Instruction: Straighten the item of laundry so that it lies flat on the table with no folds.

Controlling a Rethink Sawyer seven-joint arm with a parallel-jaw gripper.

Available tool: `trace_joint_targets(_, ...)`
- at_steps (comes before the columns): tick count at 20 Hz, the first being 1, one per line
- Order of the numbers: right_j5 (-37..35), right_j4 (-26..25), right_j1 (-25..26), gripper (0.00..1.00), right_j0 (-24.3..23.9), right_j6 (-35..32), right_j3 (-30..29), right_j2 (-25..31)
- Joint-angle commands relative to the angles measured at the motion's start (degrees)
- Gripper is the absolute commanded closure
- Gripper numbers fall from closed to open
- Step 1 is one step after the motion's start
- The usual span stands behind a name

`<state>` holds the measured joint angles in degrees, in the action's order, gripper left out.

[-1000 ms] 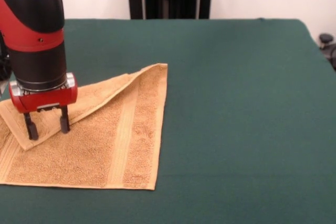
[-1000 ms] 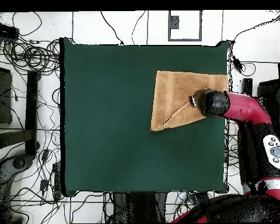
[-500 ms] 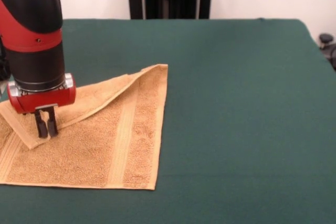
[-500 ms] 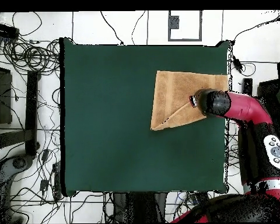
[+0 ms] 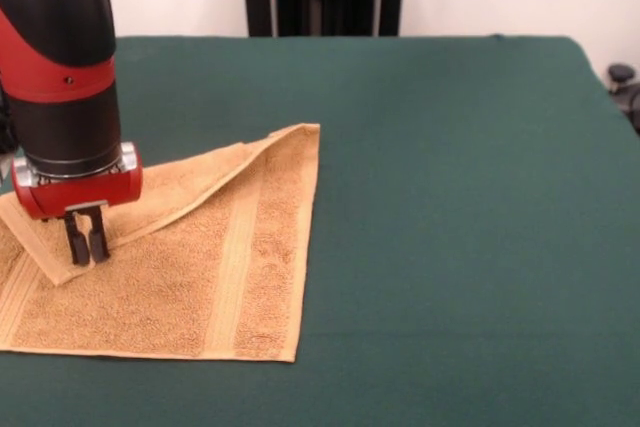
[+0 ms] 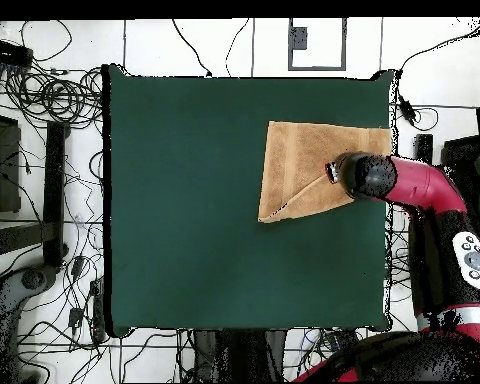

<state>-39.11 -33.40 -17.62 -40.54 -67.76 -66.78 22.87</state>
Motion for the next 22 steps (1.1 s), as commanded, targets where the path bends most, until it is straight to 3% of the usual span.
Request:
trace_joint_targets(1, -0.19, 0.7, -0.38, 1.0, 1.86, -1.52, -2.21, 1.05)
trace_joint_targets(9, -9.78, 0.21, -8.19, 1.0, 6.68, -7.41, -5.71, -8.42)
trace_joint_targets(15, -17.69, -0.3, -5.35, 1.0, 10.44, -7.89, -3.35, -14.29)
trace_joint_targets(22, -20.98, 1.64, -0.25, 1.0, 8.93, -2.95, -3.55, -12.95)
